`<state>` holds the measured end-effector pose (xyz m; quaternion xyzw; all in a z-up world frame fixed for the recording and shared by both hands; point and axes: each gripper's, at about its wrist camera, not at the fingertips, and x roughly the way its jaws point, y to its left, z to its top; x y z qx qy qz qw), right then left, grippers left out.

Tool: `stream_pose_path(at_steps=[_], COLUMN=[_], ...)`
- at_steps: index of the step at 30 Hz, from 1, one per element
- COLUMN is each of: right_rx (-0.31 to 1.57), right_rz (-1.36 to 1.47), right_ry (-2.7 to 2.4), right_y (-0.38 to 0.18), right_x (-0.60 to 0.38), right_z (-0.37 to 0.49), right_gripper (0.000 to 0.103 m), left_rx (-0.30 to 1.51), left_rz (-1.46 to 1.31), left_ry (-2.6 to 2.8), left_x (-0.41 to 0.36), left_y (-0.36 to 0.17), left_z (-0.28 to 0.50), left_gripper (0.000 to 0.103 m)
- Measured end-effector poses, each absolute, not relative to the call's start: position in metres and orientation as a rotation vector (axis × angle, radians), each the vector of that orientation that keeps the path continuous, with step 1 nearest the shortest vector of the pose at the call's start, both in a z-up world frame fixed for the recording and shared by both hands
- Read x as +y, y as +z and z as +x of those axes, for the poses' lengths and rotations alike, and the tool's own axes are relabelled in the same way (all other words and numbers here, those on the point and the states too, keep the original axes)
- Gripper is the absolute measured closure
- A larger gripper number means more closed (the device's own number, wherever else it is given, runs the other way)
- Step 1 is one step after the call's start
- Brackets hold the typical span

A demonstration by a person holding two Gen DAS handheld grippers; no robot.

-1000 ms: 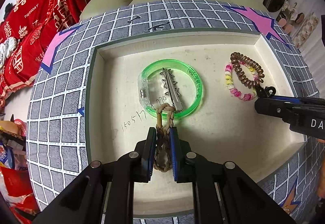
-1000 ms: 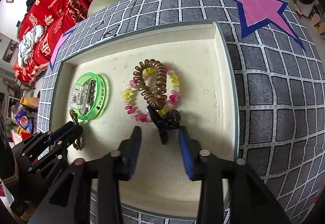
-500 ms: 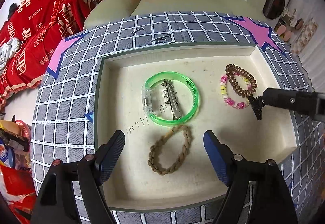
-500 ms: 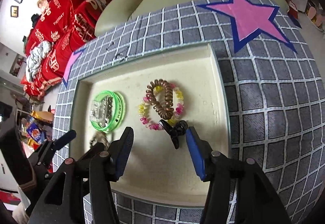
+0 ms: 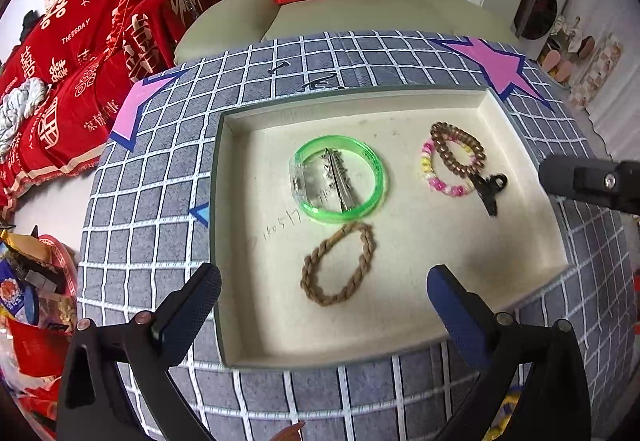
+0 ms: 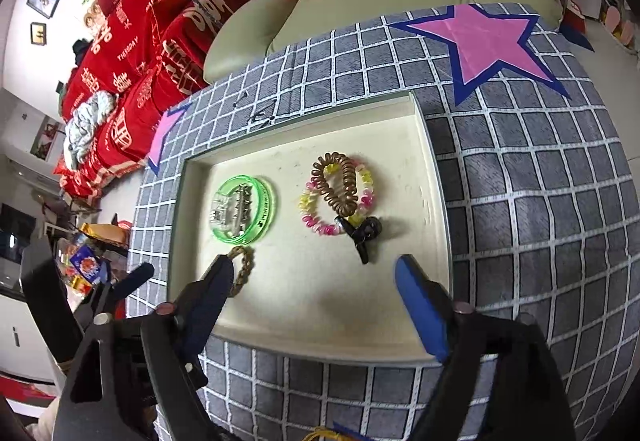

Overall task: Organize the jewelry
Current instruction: 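Move both tools back toward the remaining items on the star mat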

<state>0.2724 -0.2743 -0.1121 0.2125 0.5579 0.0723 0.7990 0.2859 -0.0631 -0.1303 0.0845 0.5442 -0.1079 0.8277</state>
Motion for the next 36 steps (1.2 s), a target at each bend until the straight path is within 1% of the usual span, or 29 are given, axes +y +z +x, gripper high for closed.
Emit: stream_pose_path(at_steps=[9,17,25,36], right_rx=[1.180,1.216,1.282,1.408], right_rz=[0.500,0.533,0.562,0.624], right_ry=[0.147,0.114,0.053,-0.118], right_y=[-0.095,-0.094,-0.111,-0.154], right_x=[-0.281,-0.287,-0.291,-0.301], right_z=[0.231,0.183,0.130,0.062], right_gripper=[0.017,0.017,0.017,0.017], left_rx=[1.122,1.158,1.179,1.108], left_rz=[0.252,0.298,0.366,0.598], left_ry=[-0.237,-0.310,-0.384,-0.580], left_x=[-0.044,-0.023,-0.021,-0.039], left_y=[-0.117,-0.122,-0.133,-0.150], left_z=[0.235,0.184,0.136,0.093], left_gripper=[0.000,0.000,0.000,0.000])
